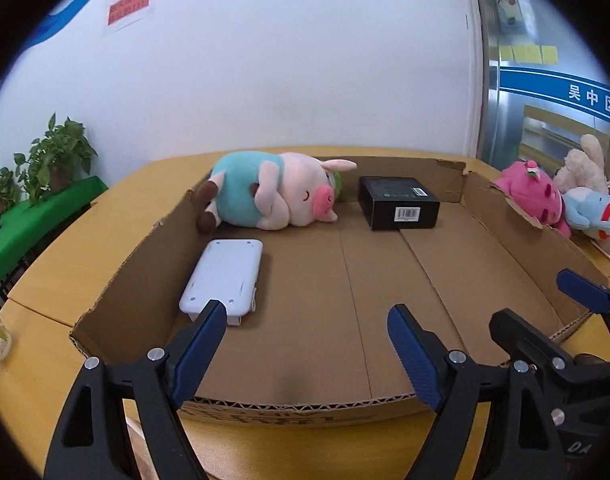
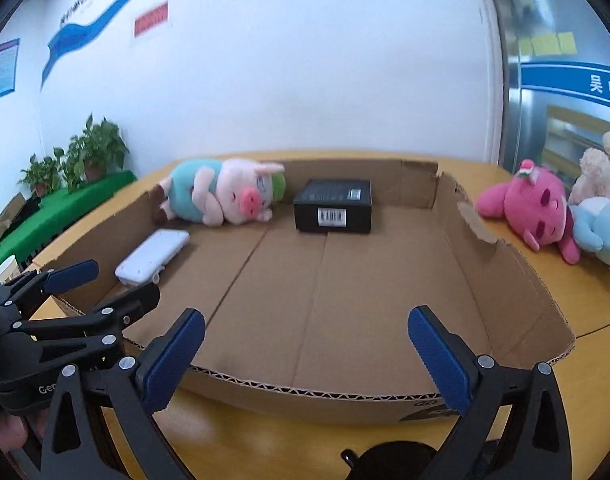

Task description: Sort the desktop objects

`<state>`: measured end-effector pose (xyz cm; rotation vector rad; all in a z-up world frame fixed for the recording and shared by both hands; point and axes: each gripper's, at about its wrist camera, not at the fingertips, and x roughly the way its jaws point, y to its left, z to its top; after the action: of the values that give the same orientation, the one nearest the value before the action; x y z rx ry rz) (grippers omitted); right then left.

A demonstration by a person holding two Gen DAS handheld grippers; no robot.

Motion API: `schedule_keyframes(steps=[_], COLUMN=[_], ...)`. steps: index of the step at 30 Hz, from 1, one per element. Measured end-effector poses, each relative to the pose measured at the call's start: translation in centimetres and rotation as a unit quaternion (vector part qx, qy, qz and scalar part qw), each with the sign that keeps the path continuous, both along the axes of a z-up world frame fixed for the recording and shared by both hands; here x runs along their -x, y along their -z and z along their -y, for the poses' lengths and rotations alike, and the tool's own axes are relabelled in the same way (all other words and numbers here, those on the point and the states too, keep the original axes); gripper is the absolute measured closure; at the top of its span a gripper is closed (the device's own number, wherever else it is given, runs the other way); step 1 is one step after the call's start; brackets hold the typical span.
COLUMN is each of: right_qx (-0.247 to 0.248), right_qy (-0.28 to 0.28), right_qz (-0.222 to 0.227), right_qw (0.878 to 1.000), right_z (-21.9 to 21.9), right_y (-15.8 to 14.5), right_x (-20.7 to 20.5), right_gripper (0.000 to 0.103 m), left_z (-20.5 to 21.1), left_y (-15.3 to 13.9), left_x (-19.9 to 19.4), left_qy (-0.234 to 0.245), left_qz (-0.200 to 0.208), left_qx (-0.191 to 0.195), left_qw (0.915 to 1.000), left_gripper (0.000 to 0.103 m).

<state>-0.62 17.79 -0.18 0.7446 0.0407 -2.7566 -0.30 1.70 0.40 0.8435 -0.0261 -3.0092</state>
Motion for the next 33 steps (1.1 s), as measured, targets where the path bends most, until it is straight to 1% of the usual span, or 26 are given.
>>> schedule_keyframes(steps=[3, 6, 16, 19, 33], right_qx=[0.002, 0.002, -0.001, -0.003, -0.004], right_qy=[0.004, 0.003, 0.005, 0.015, 0.019], right_qz=[-0.024, -0.024, -0.024, -0.022, -0.021], right_qw=[1.0, 1.0, 1.0, 1.0, 1.0], right_z=[-0.08, -0.13, -0.29, -0.38, -0.52], right_y=[0.03, -0.1, 0.29, 0.33, 0.38], right_x=[-0.65, -0.62, -0.56, -0.46, -0.38], right_gripper=[0.0, 0.0, 0.0, 0.0, 0.0], left_z=[0.11, 0.07, 0.09, 0.1, 0.09], left_y=[0.1, 0.37, 0.68, 0.67, 0.63], left_x=[-0.36, -0.74, -0.32, -0.35, -0.34], left_qy=[-0.006, -0.009, -0.015, -0.014, -0.015], left_qz=[-0.019, -0.042, -0.035, -0.034, -0.033], left_qx=[0.001, 0.002, 0.006, 0.007, 0.007], left_qw=[0.9998, 0.9991, 0.9993, 0.9993, 0.9993], left_gripper=[0.02, 0.019, 0.016, 0.015, 0.015])
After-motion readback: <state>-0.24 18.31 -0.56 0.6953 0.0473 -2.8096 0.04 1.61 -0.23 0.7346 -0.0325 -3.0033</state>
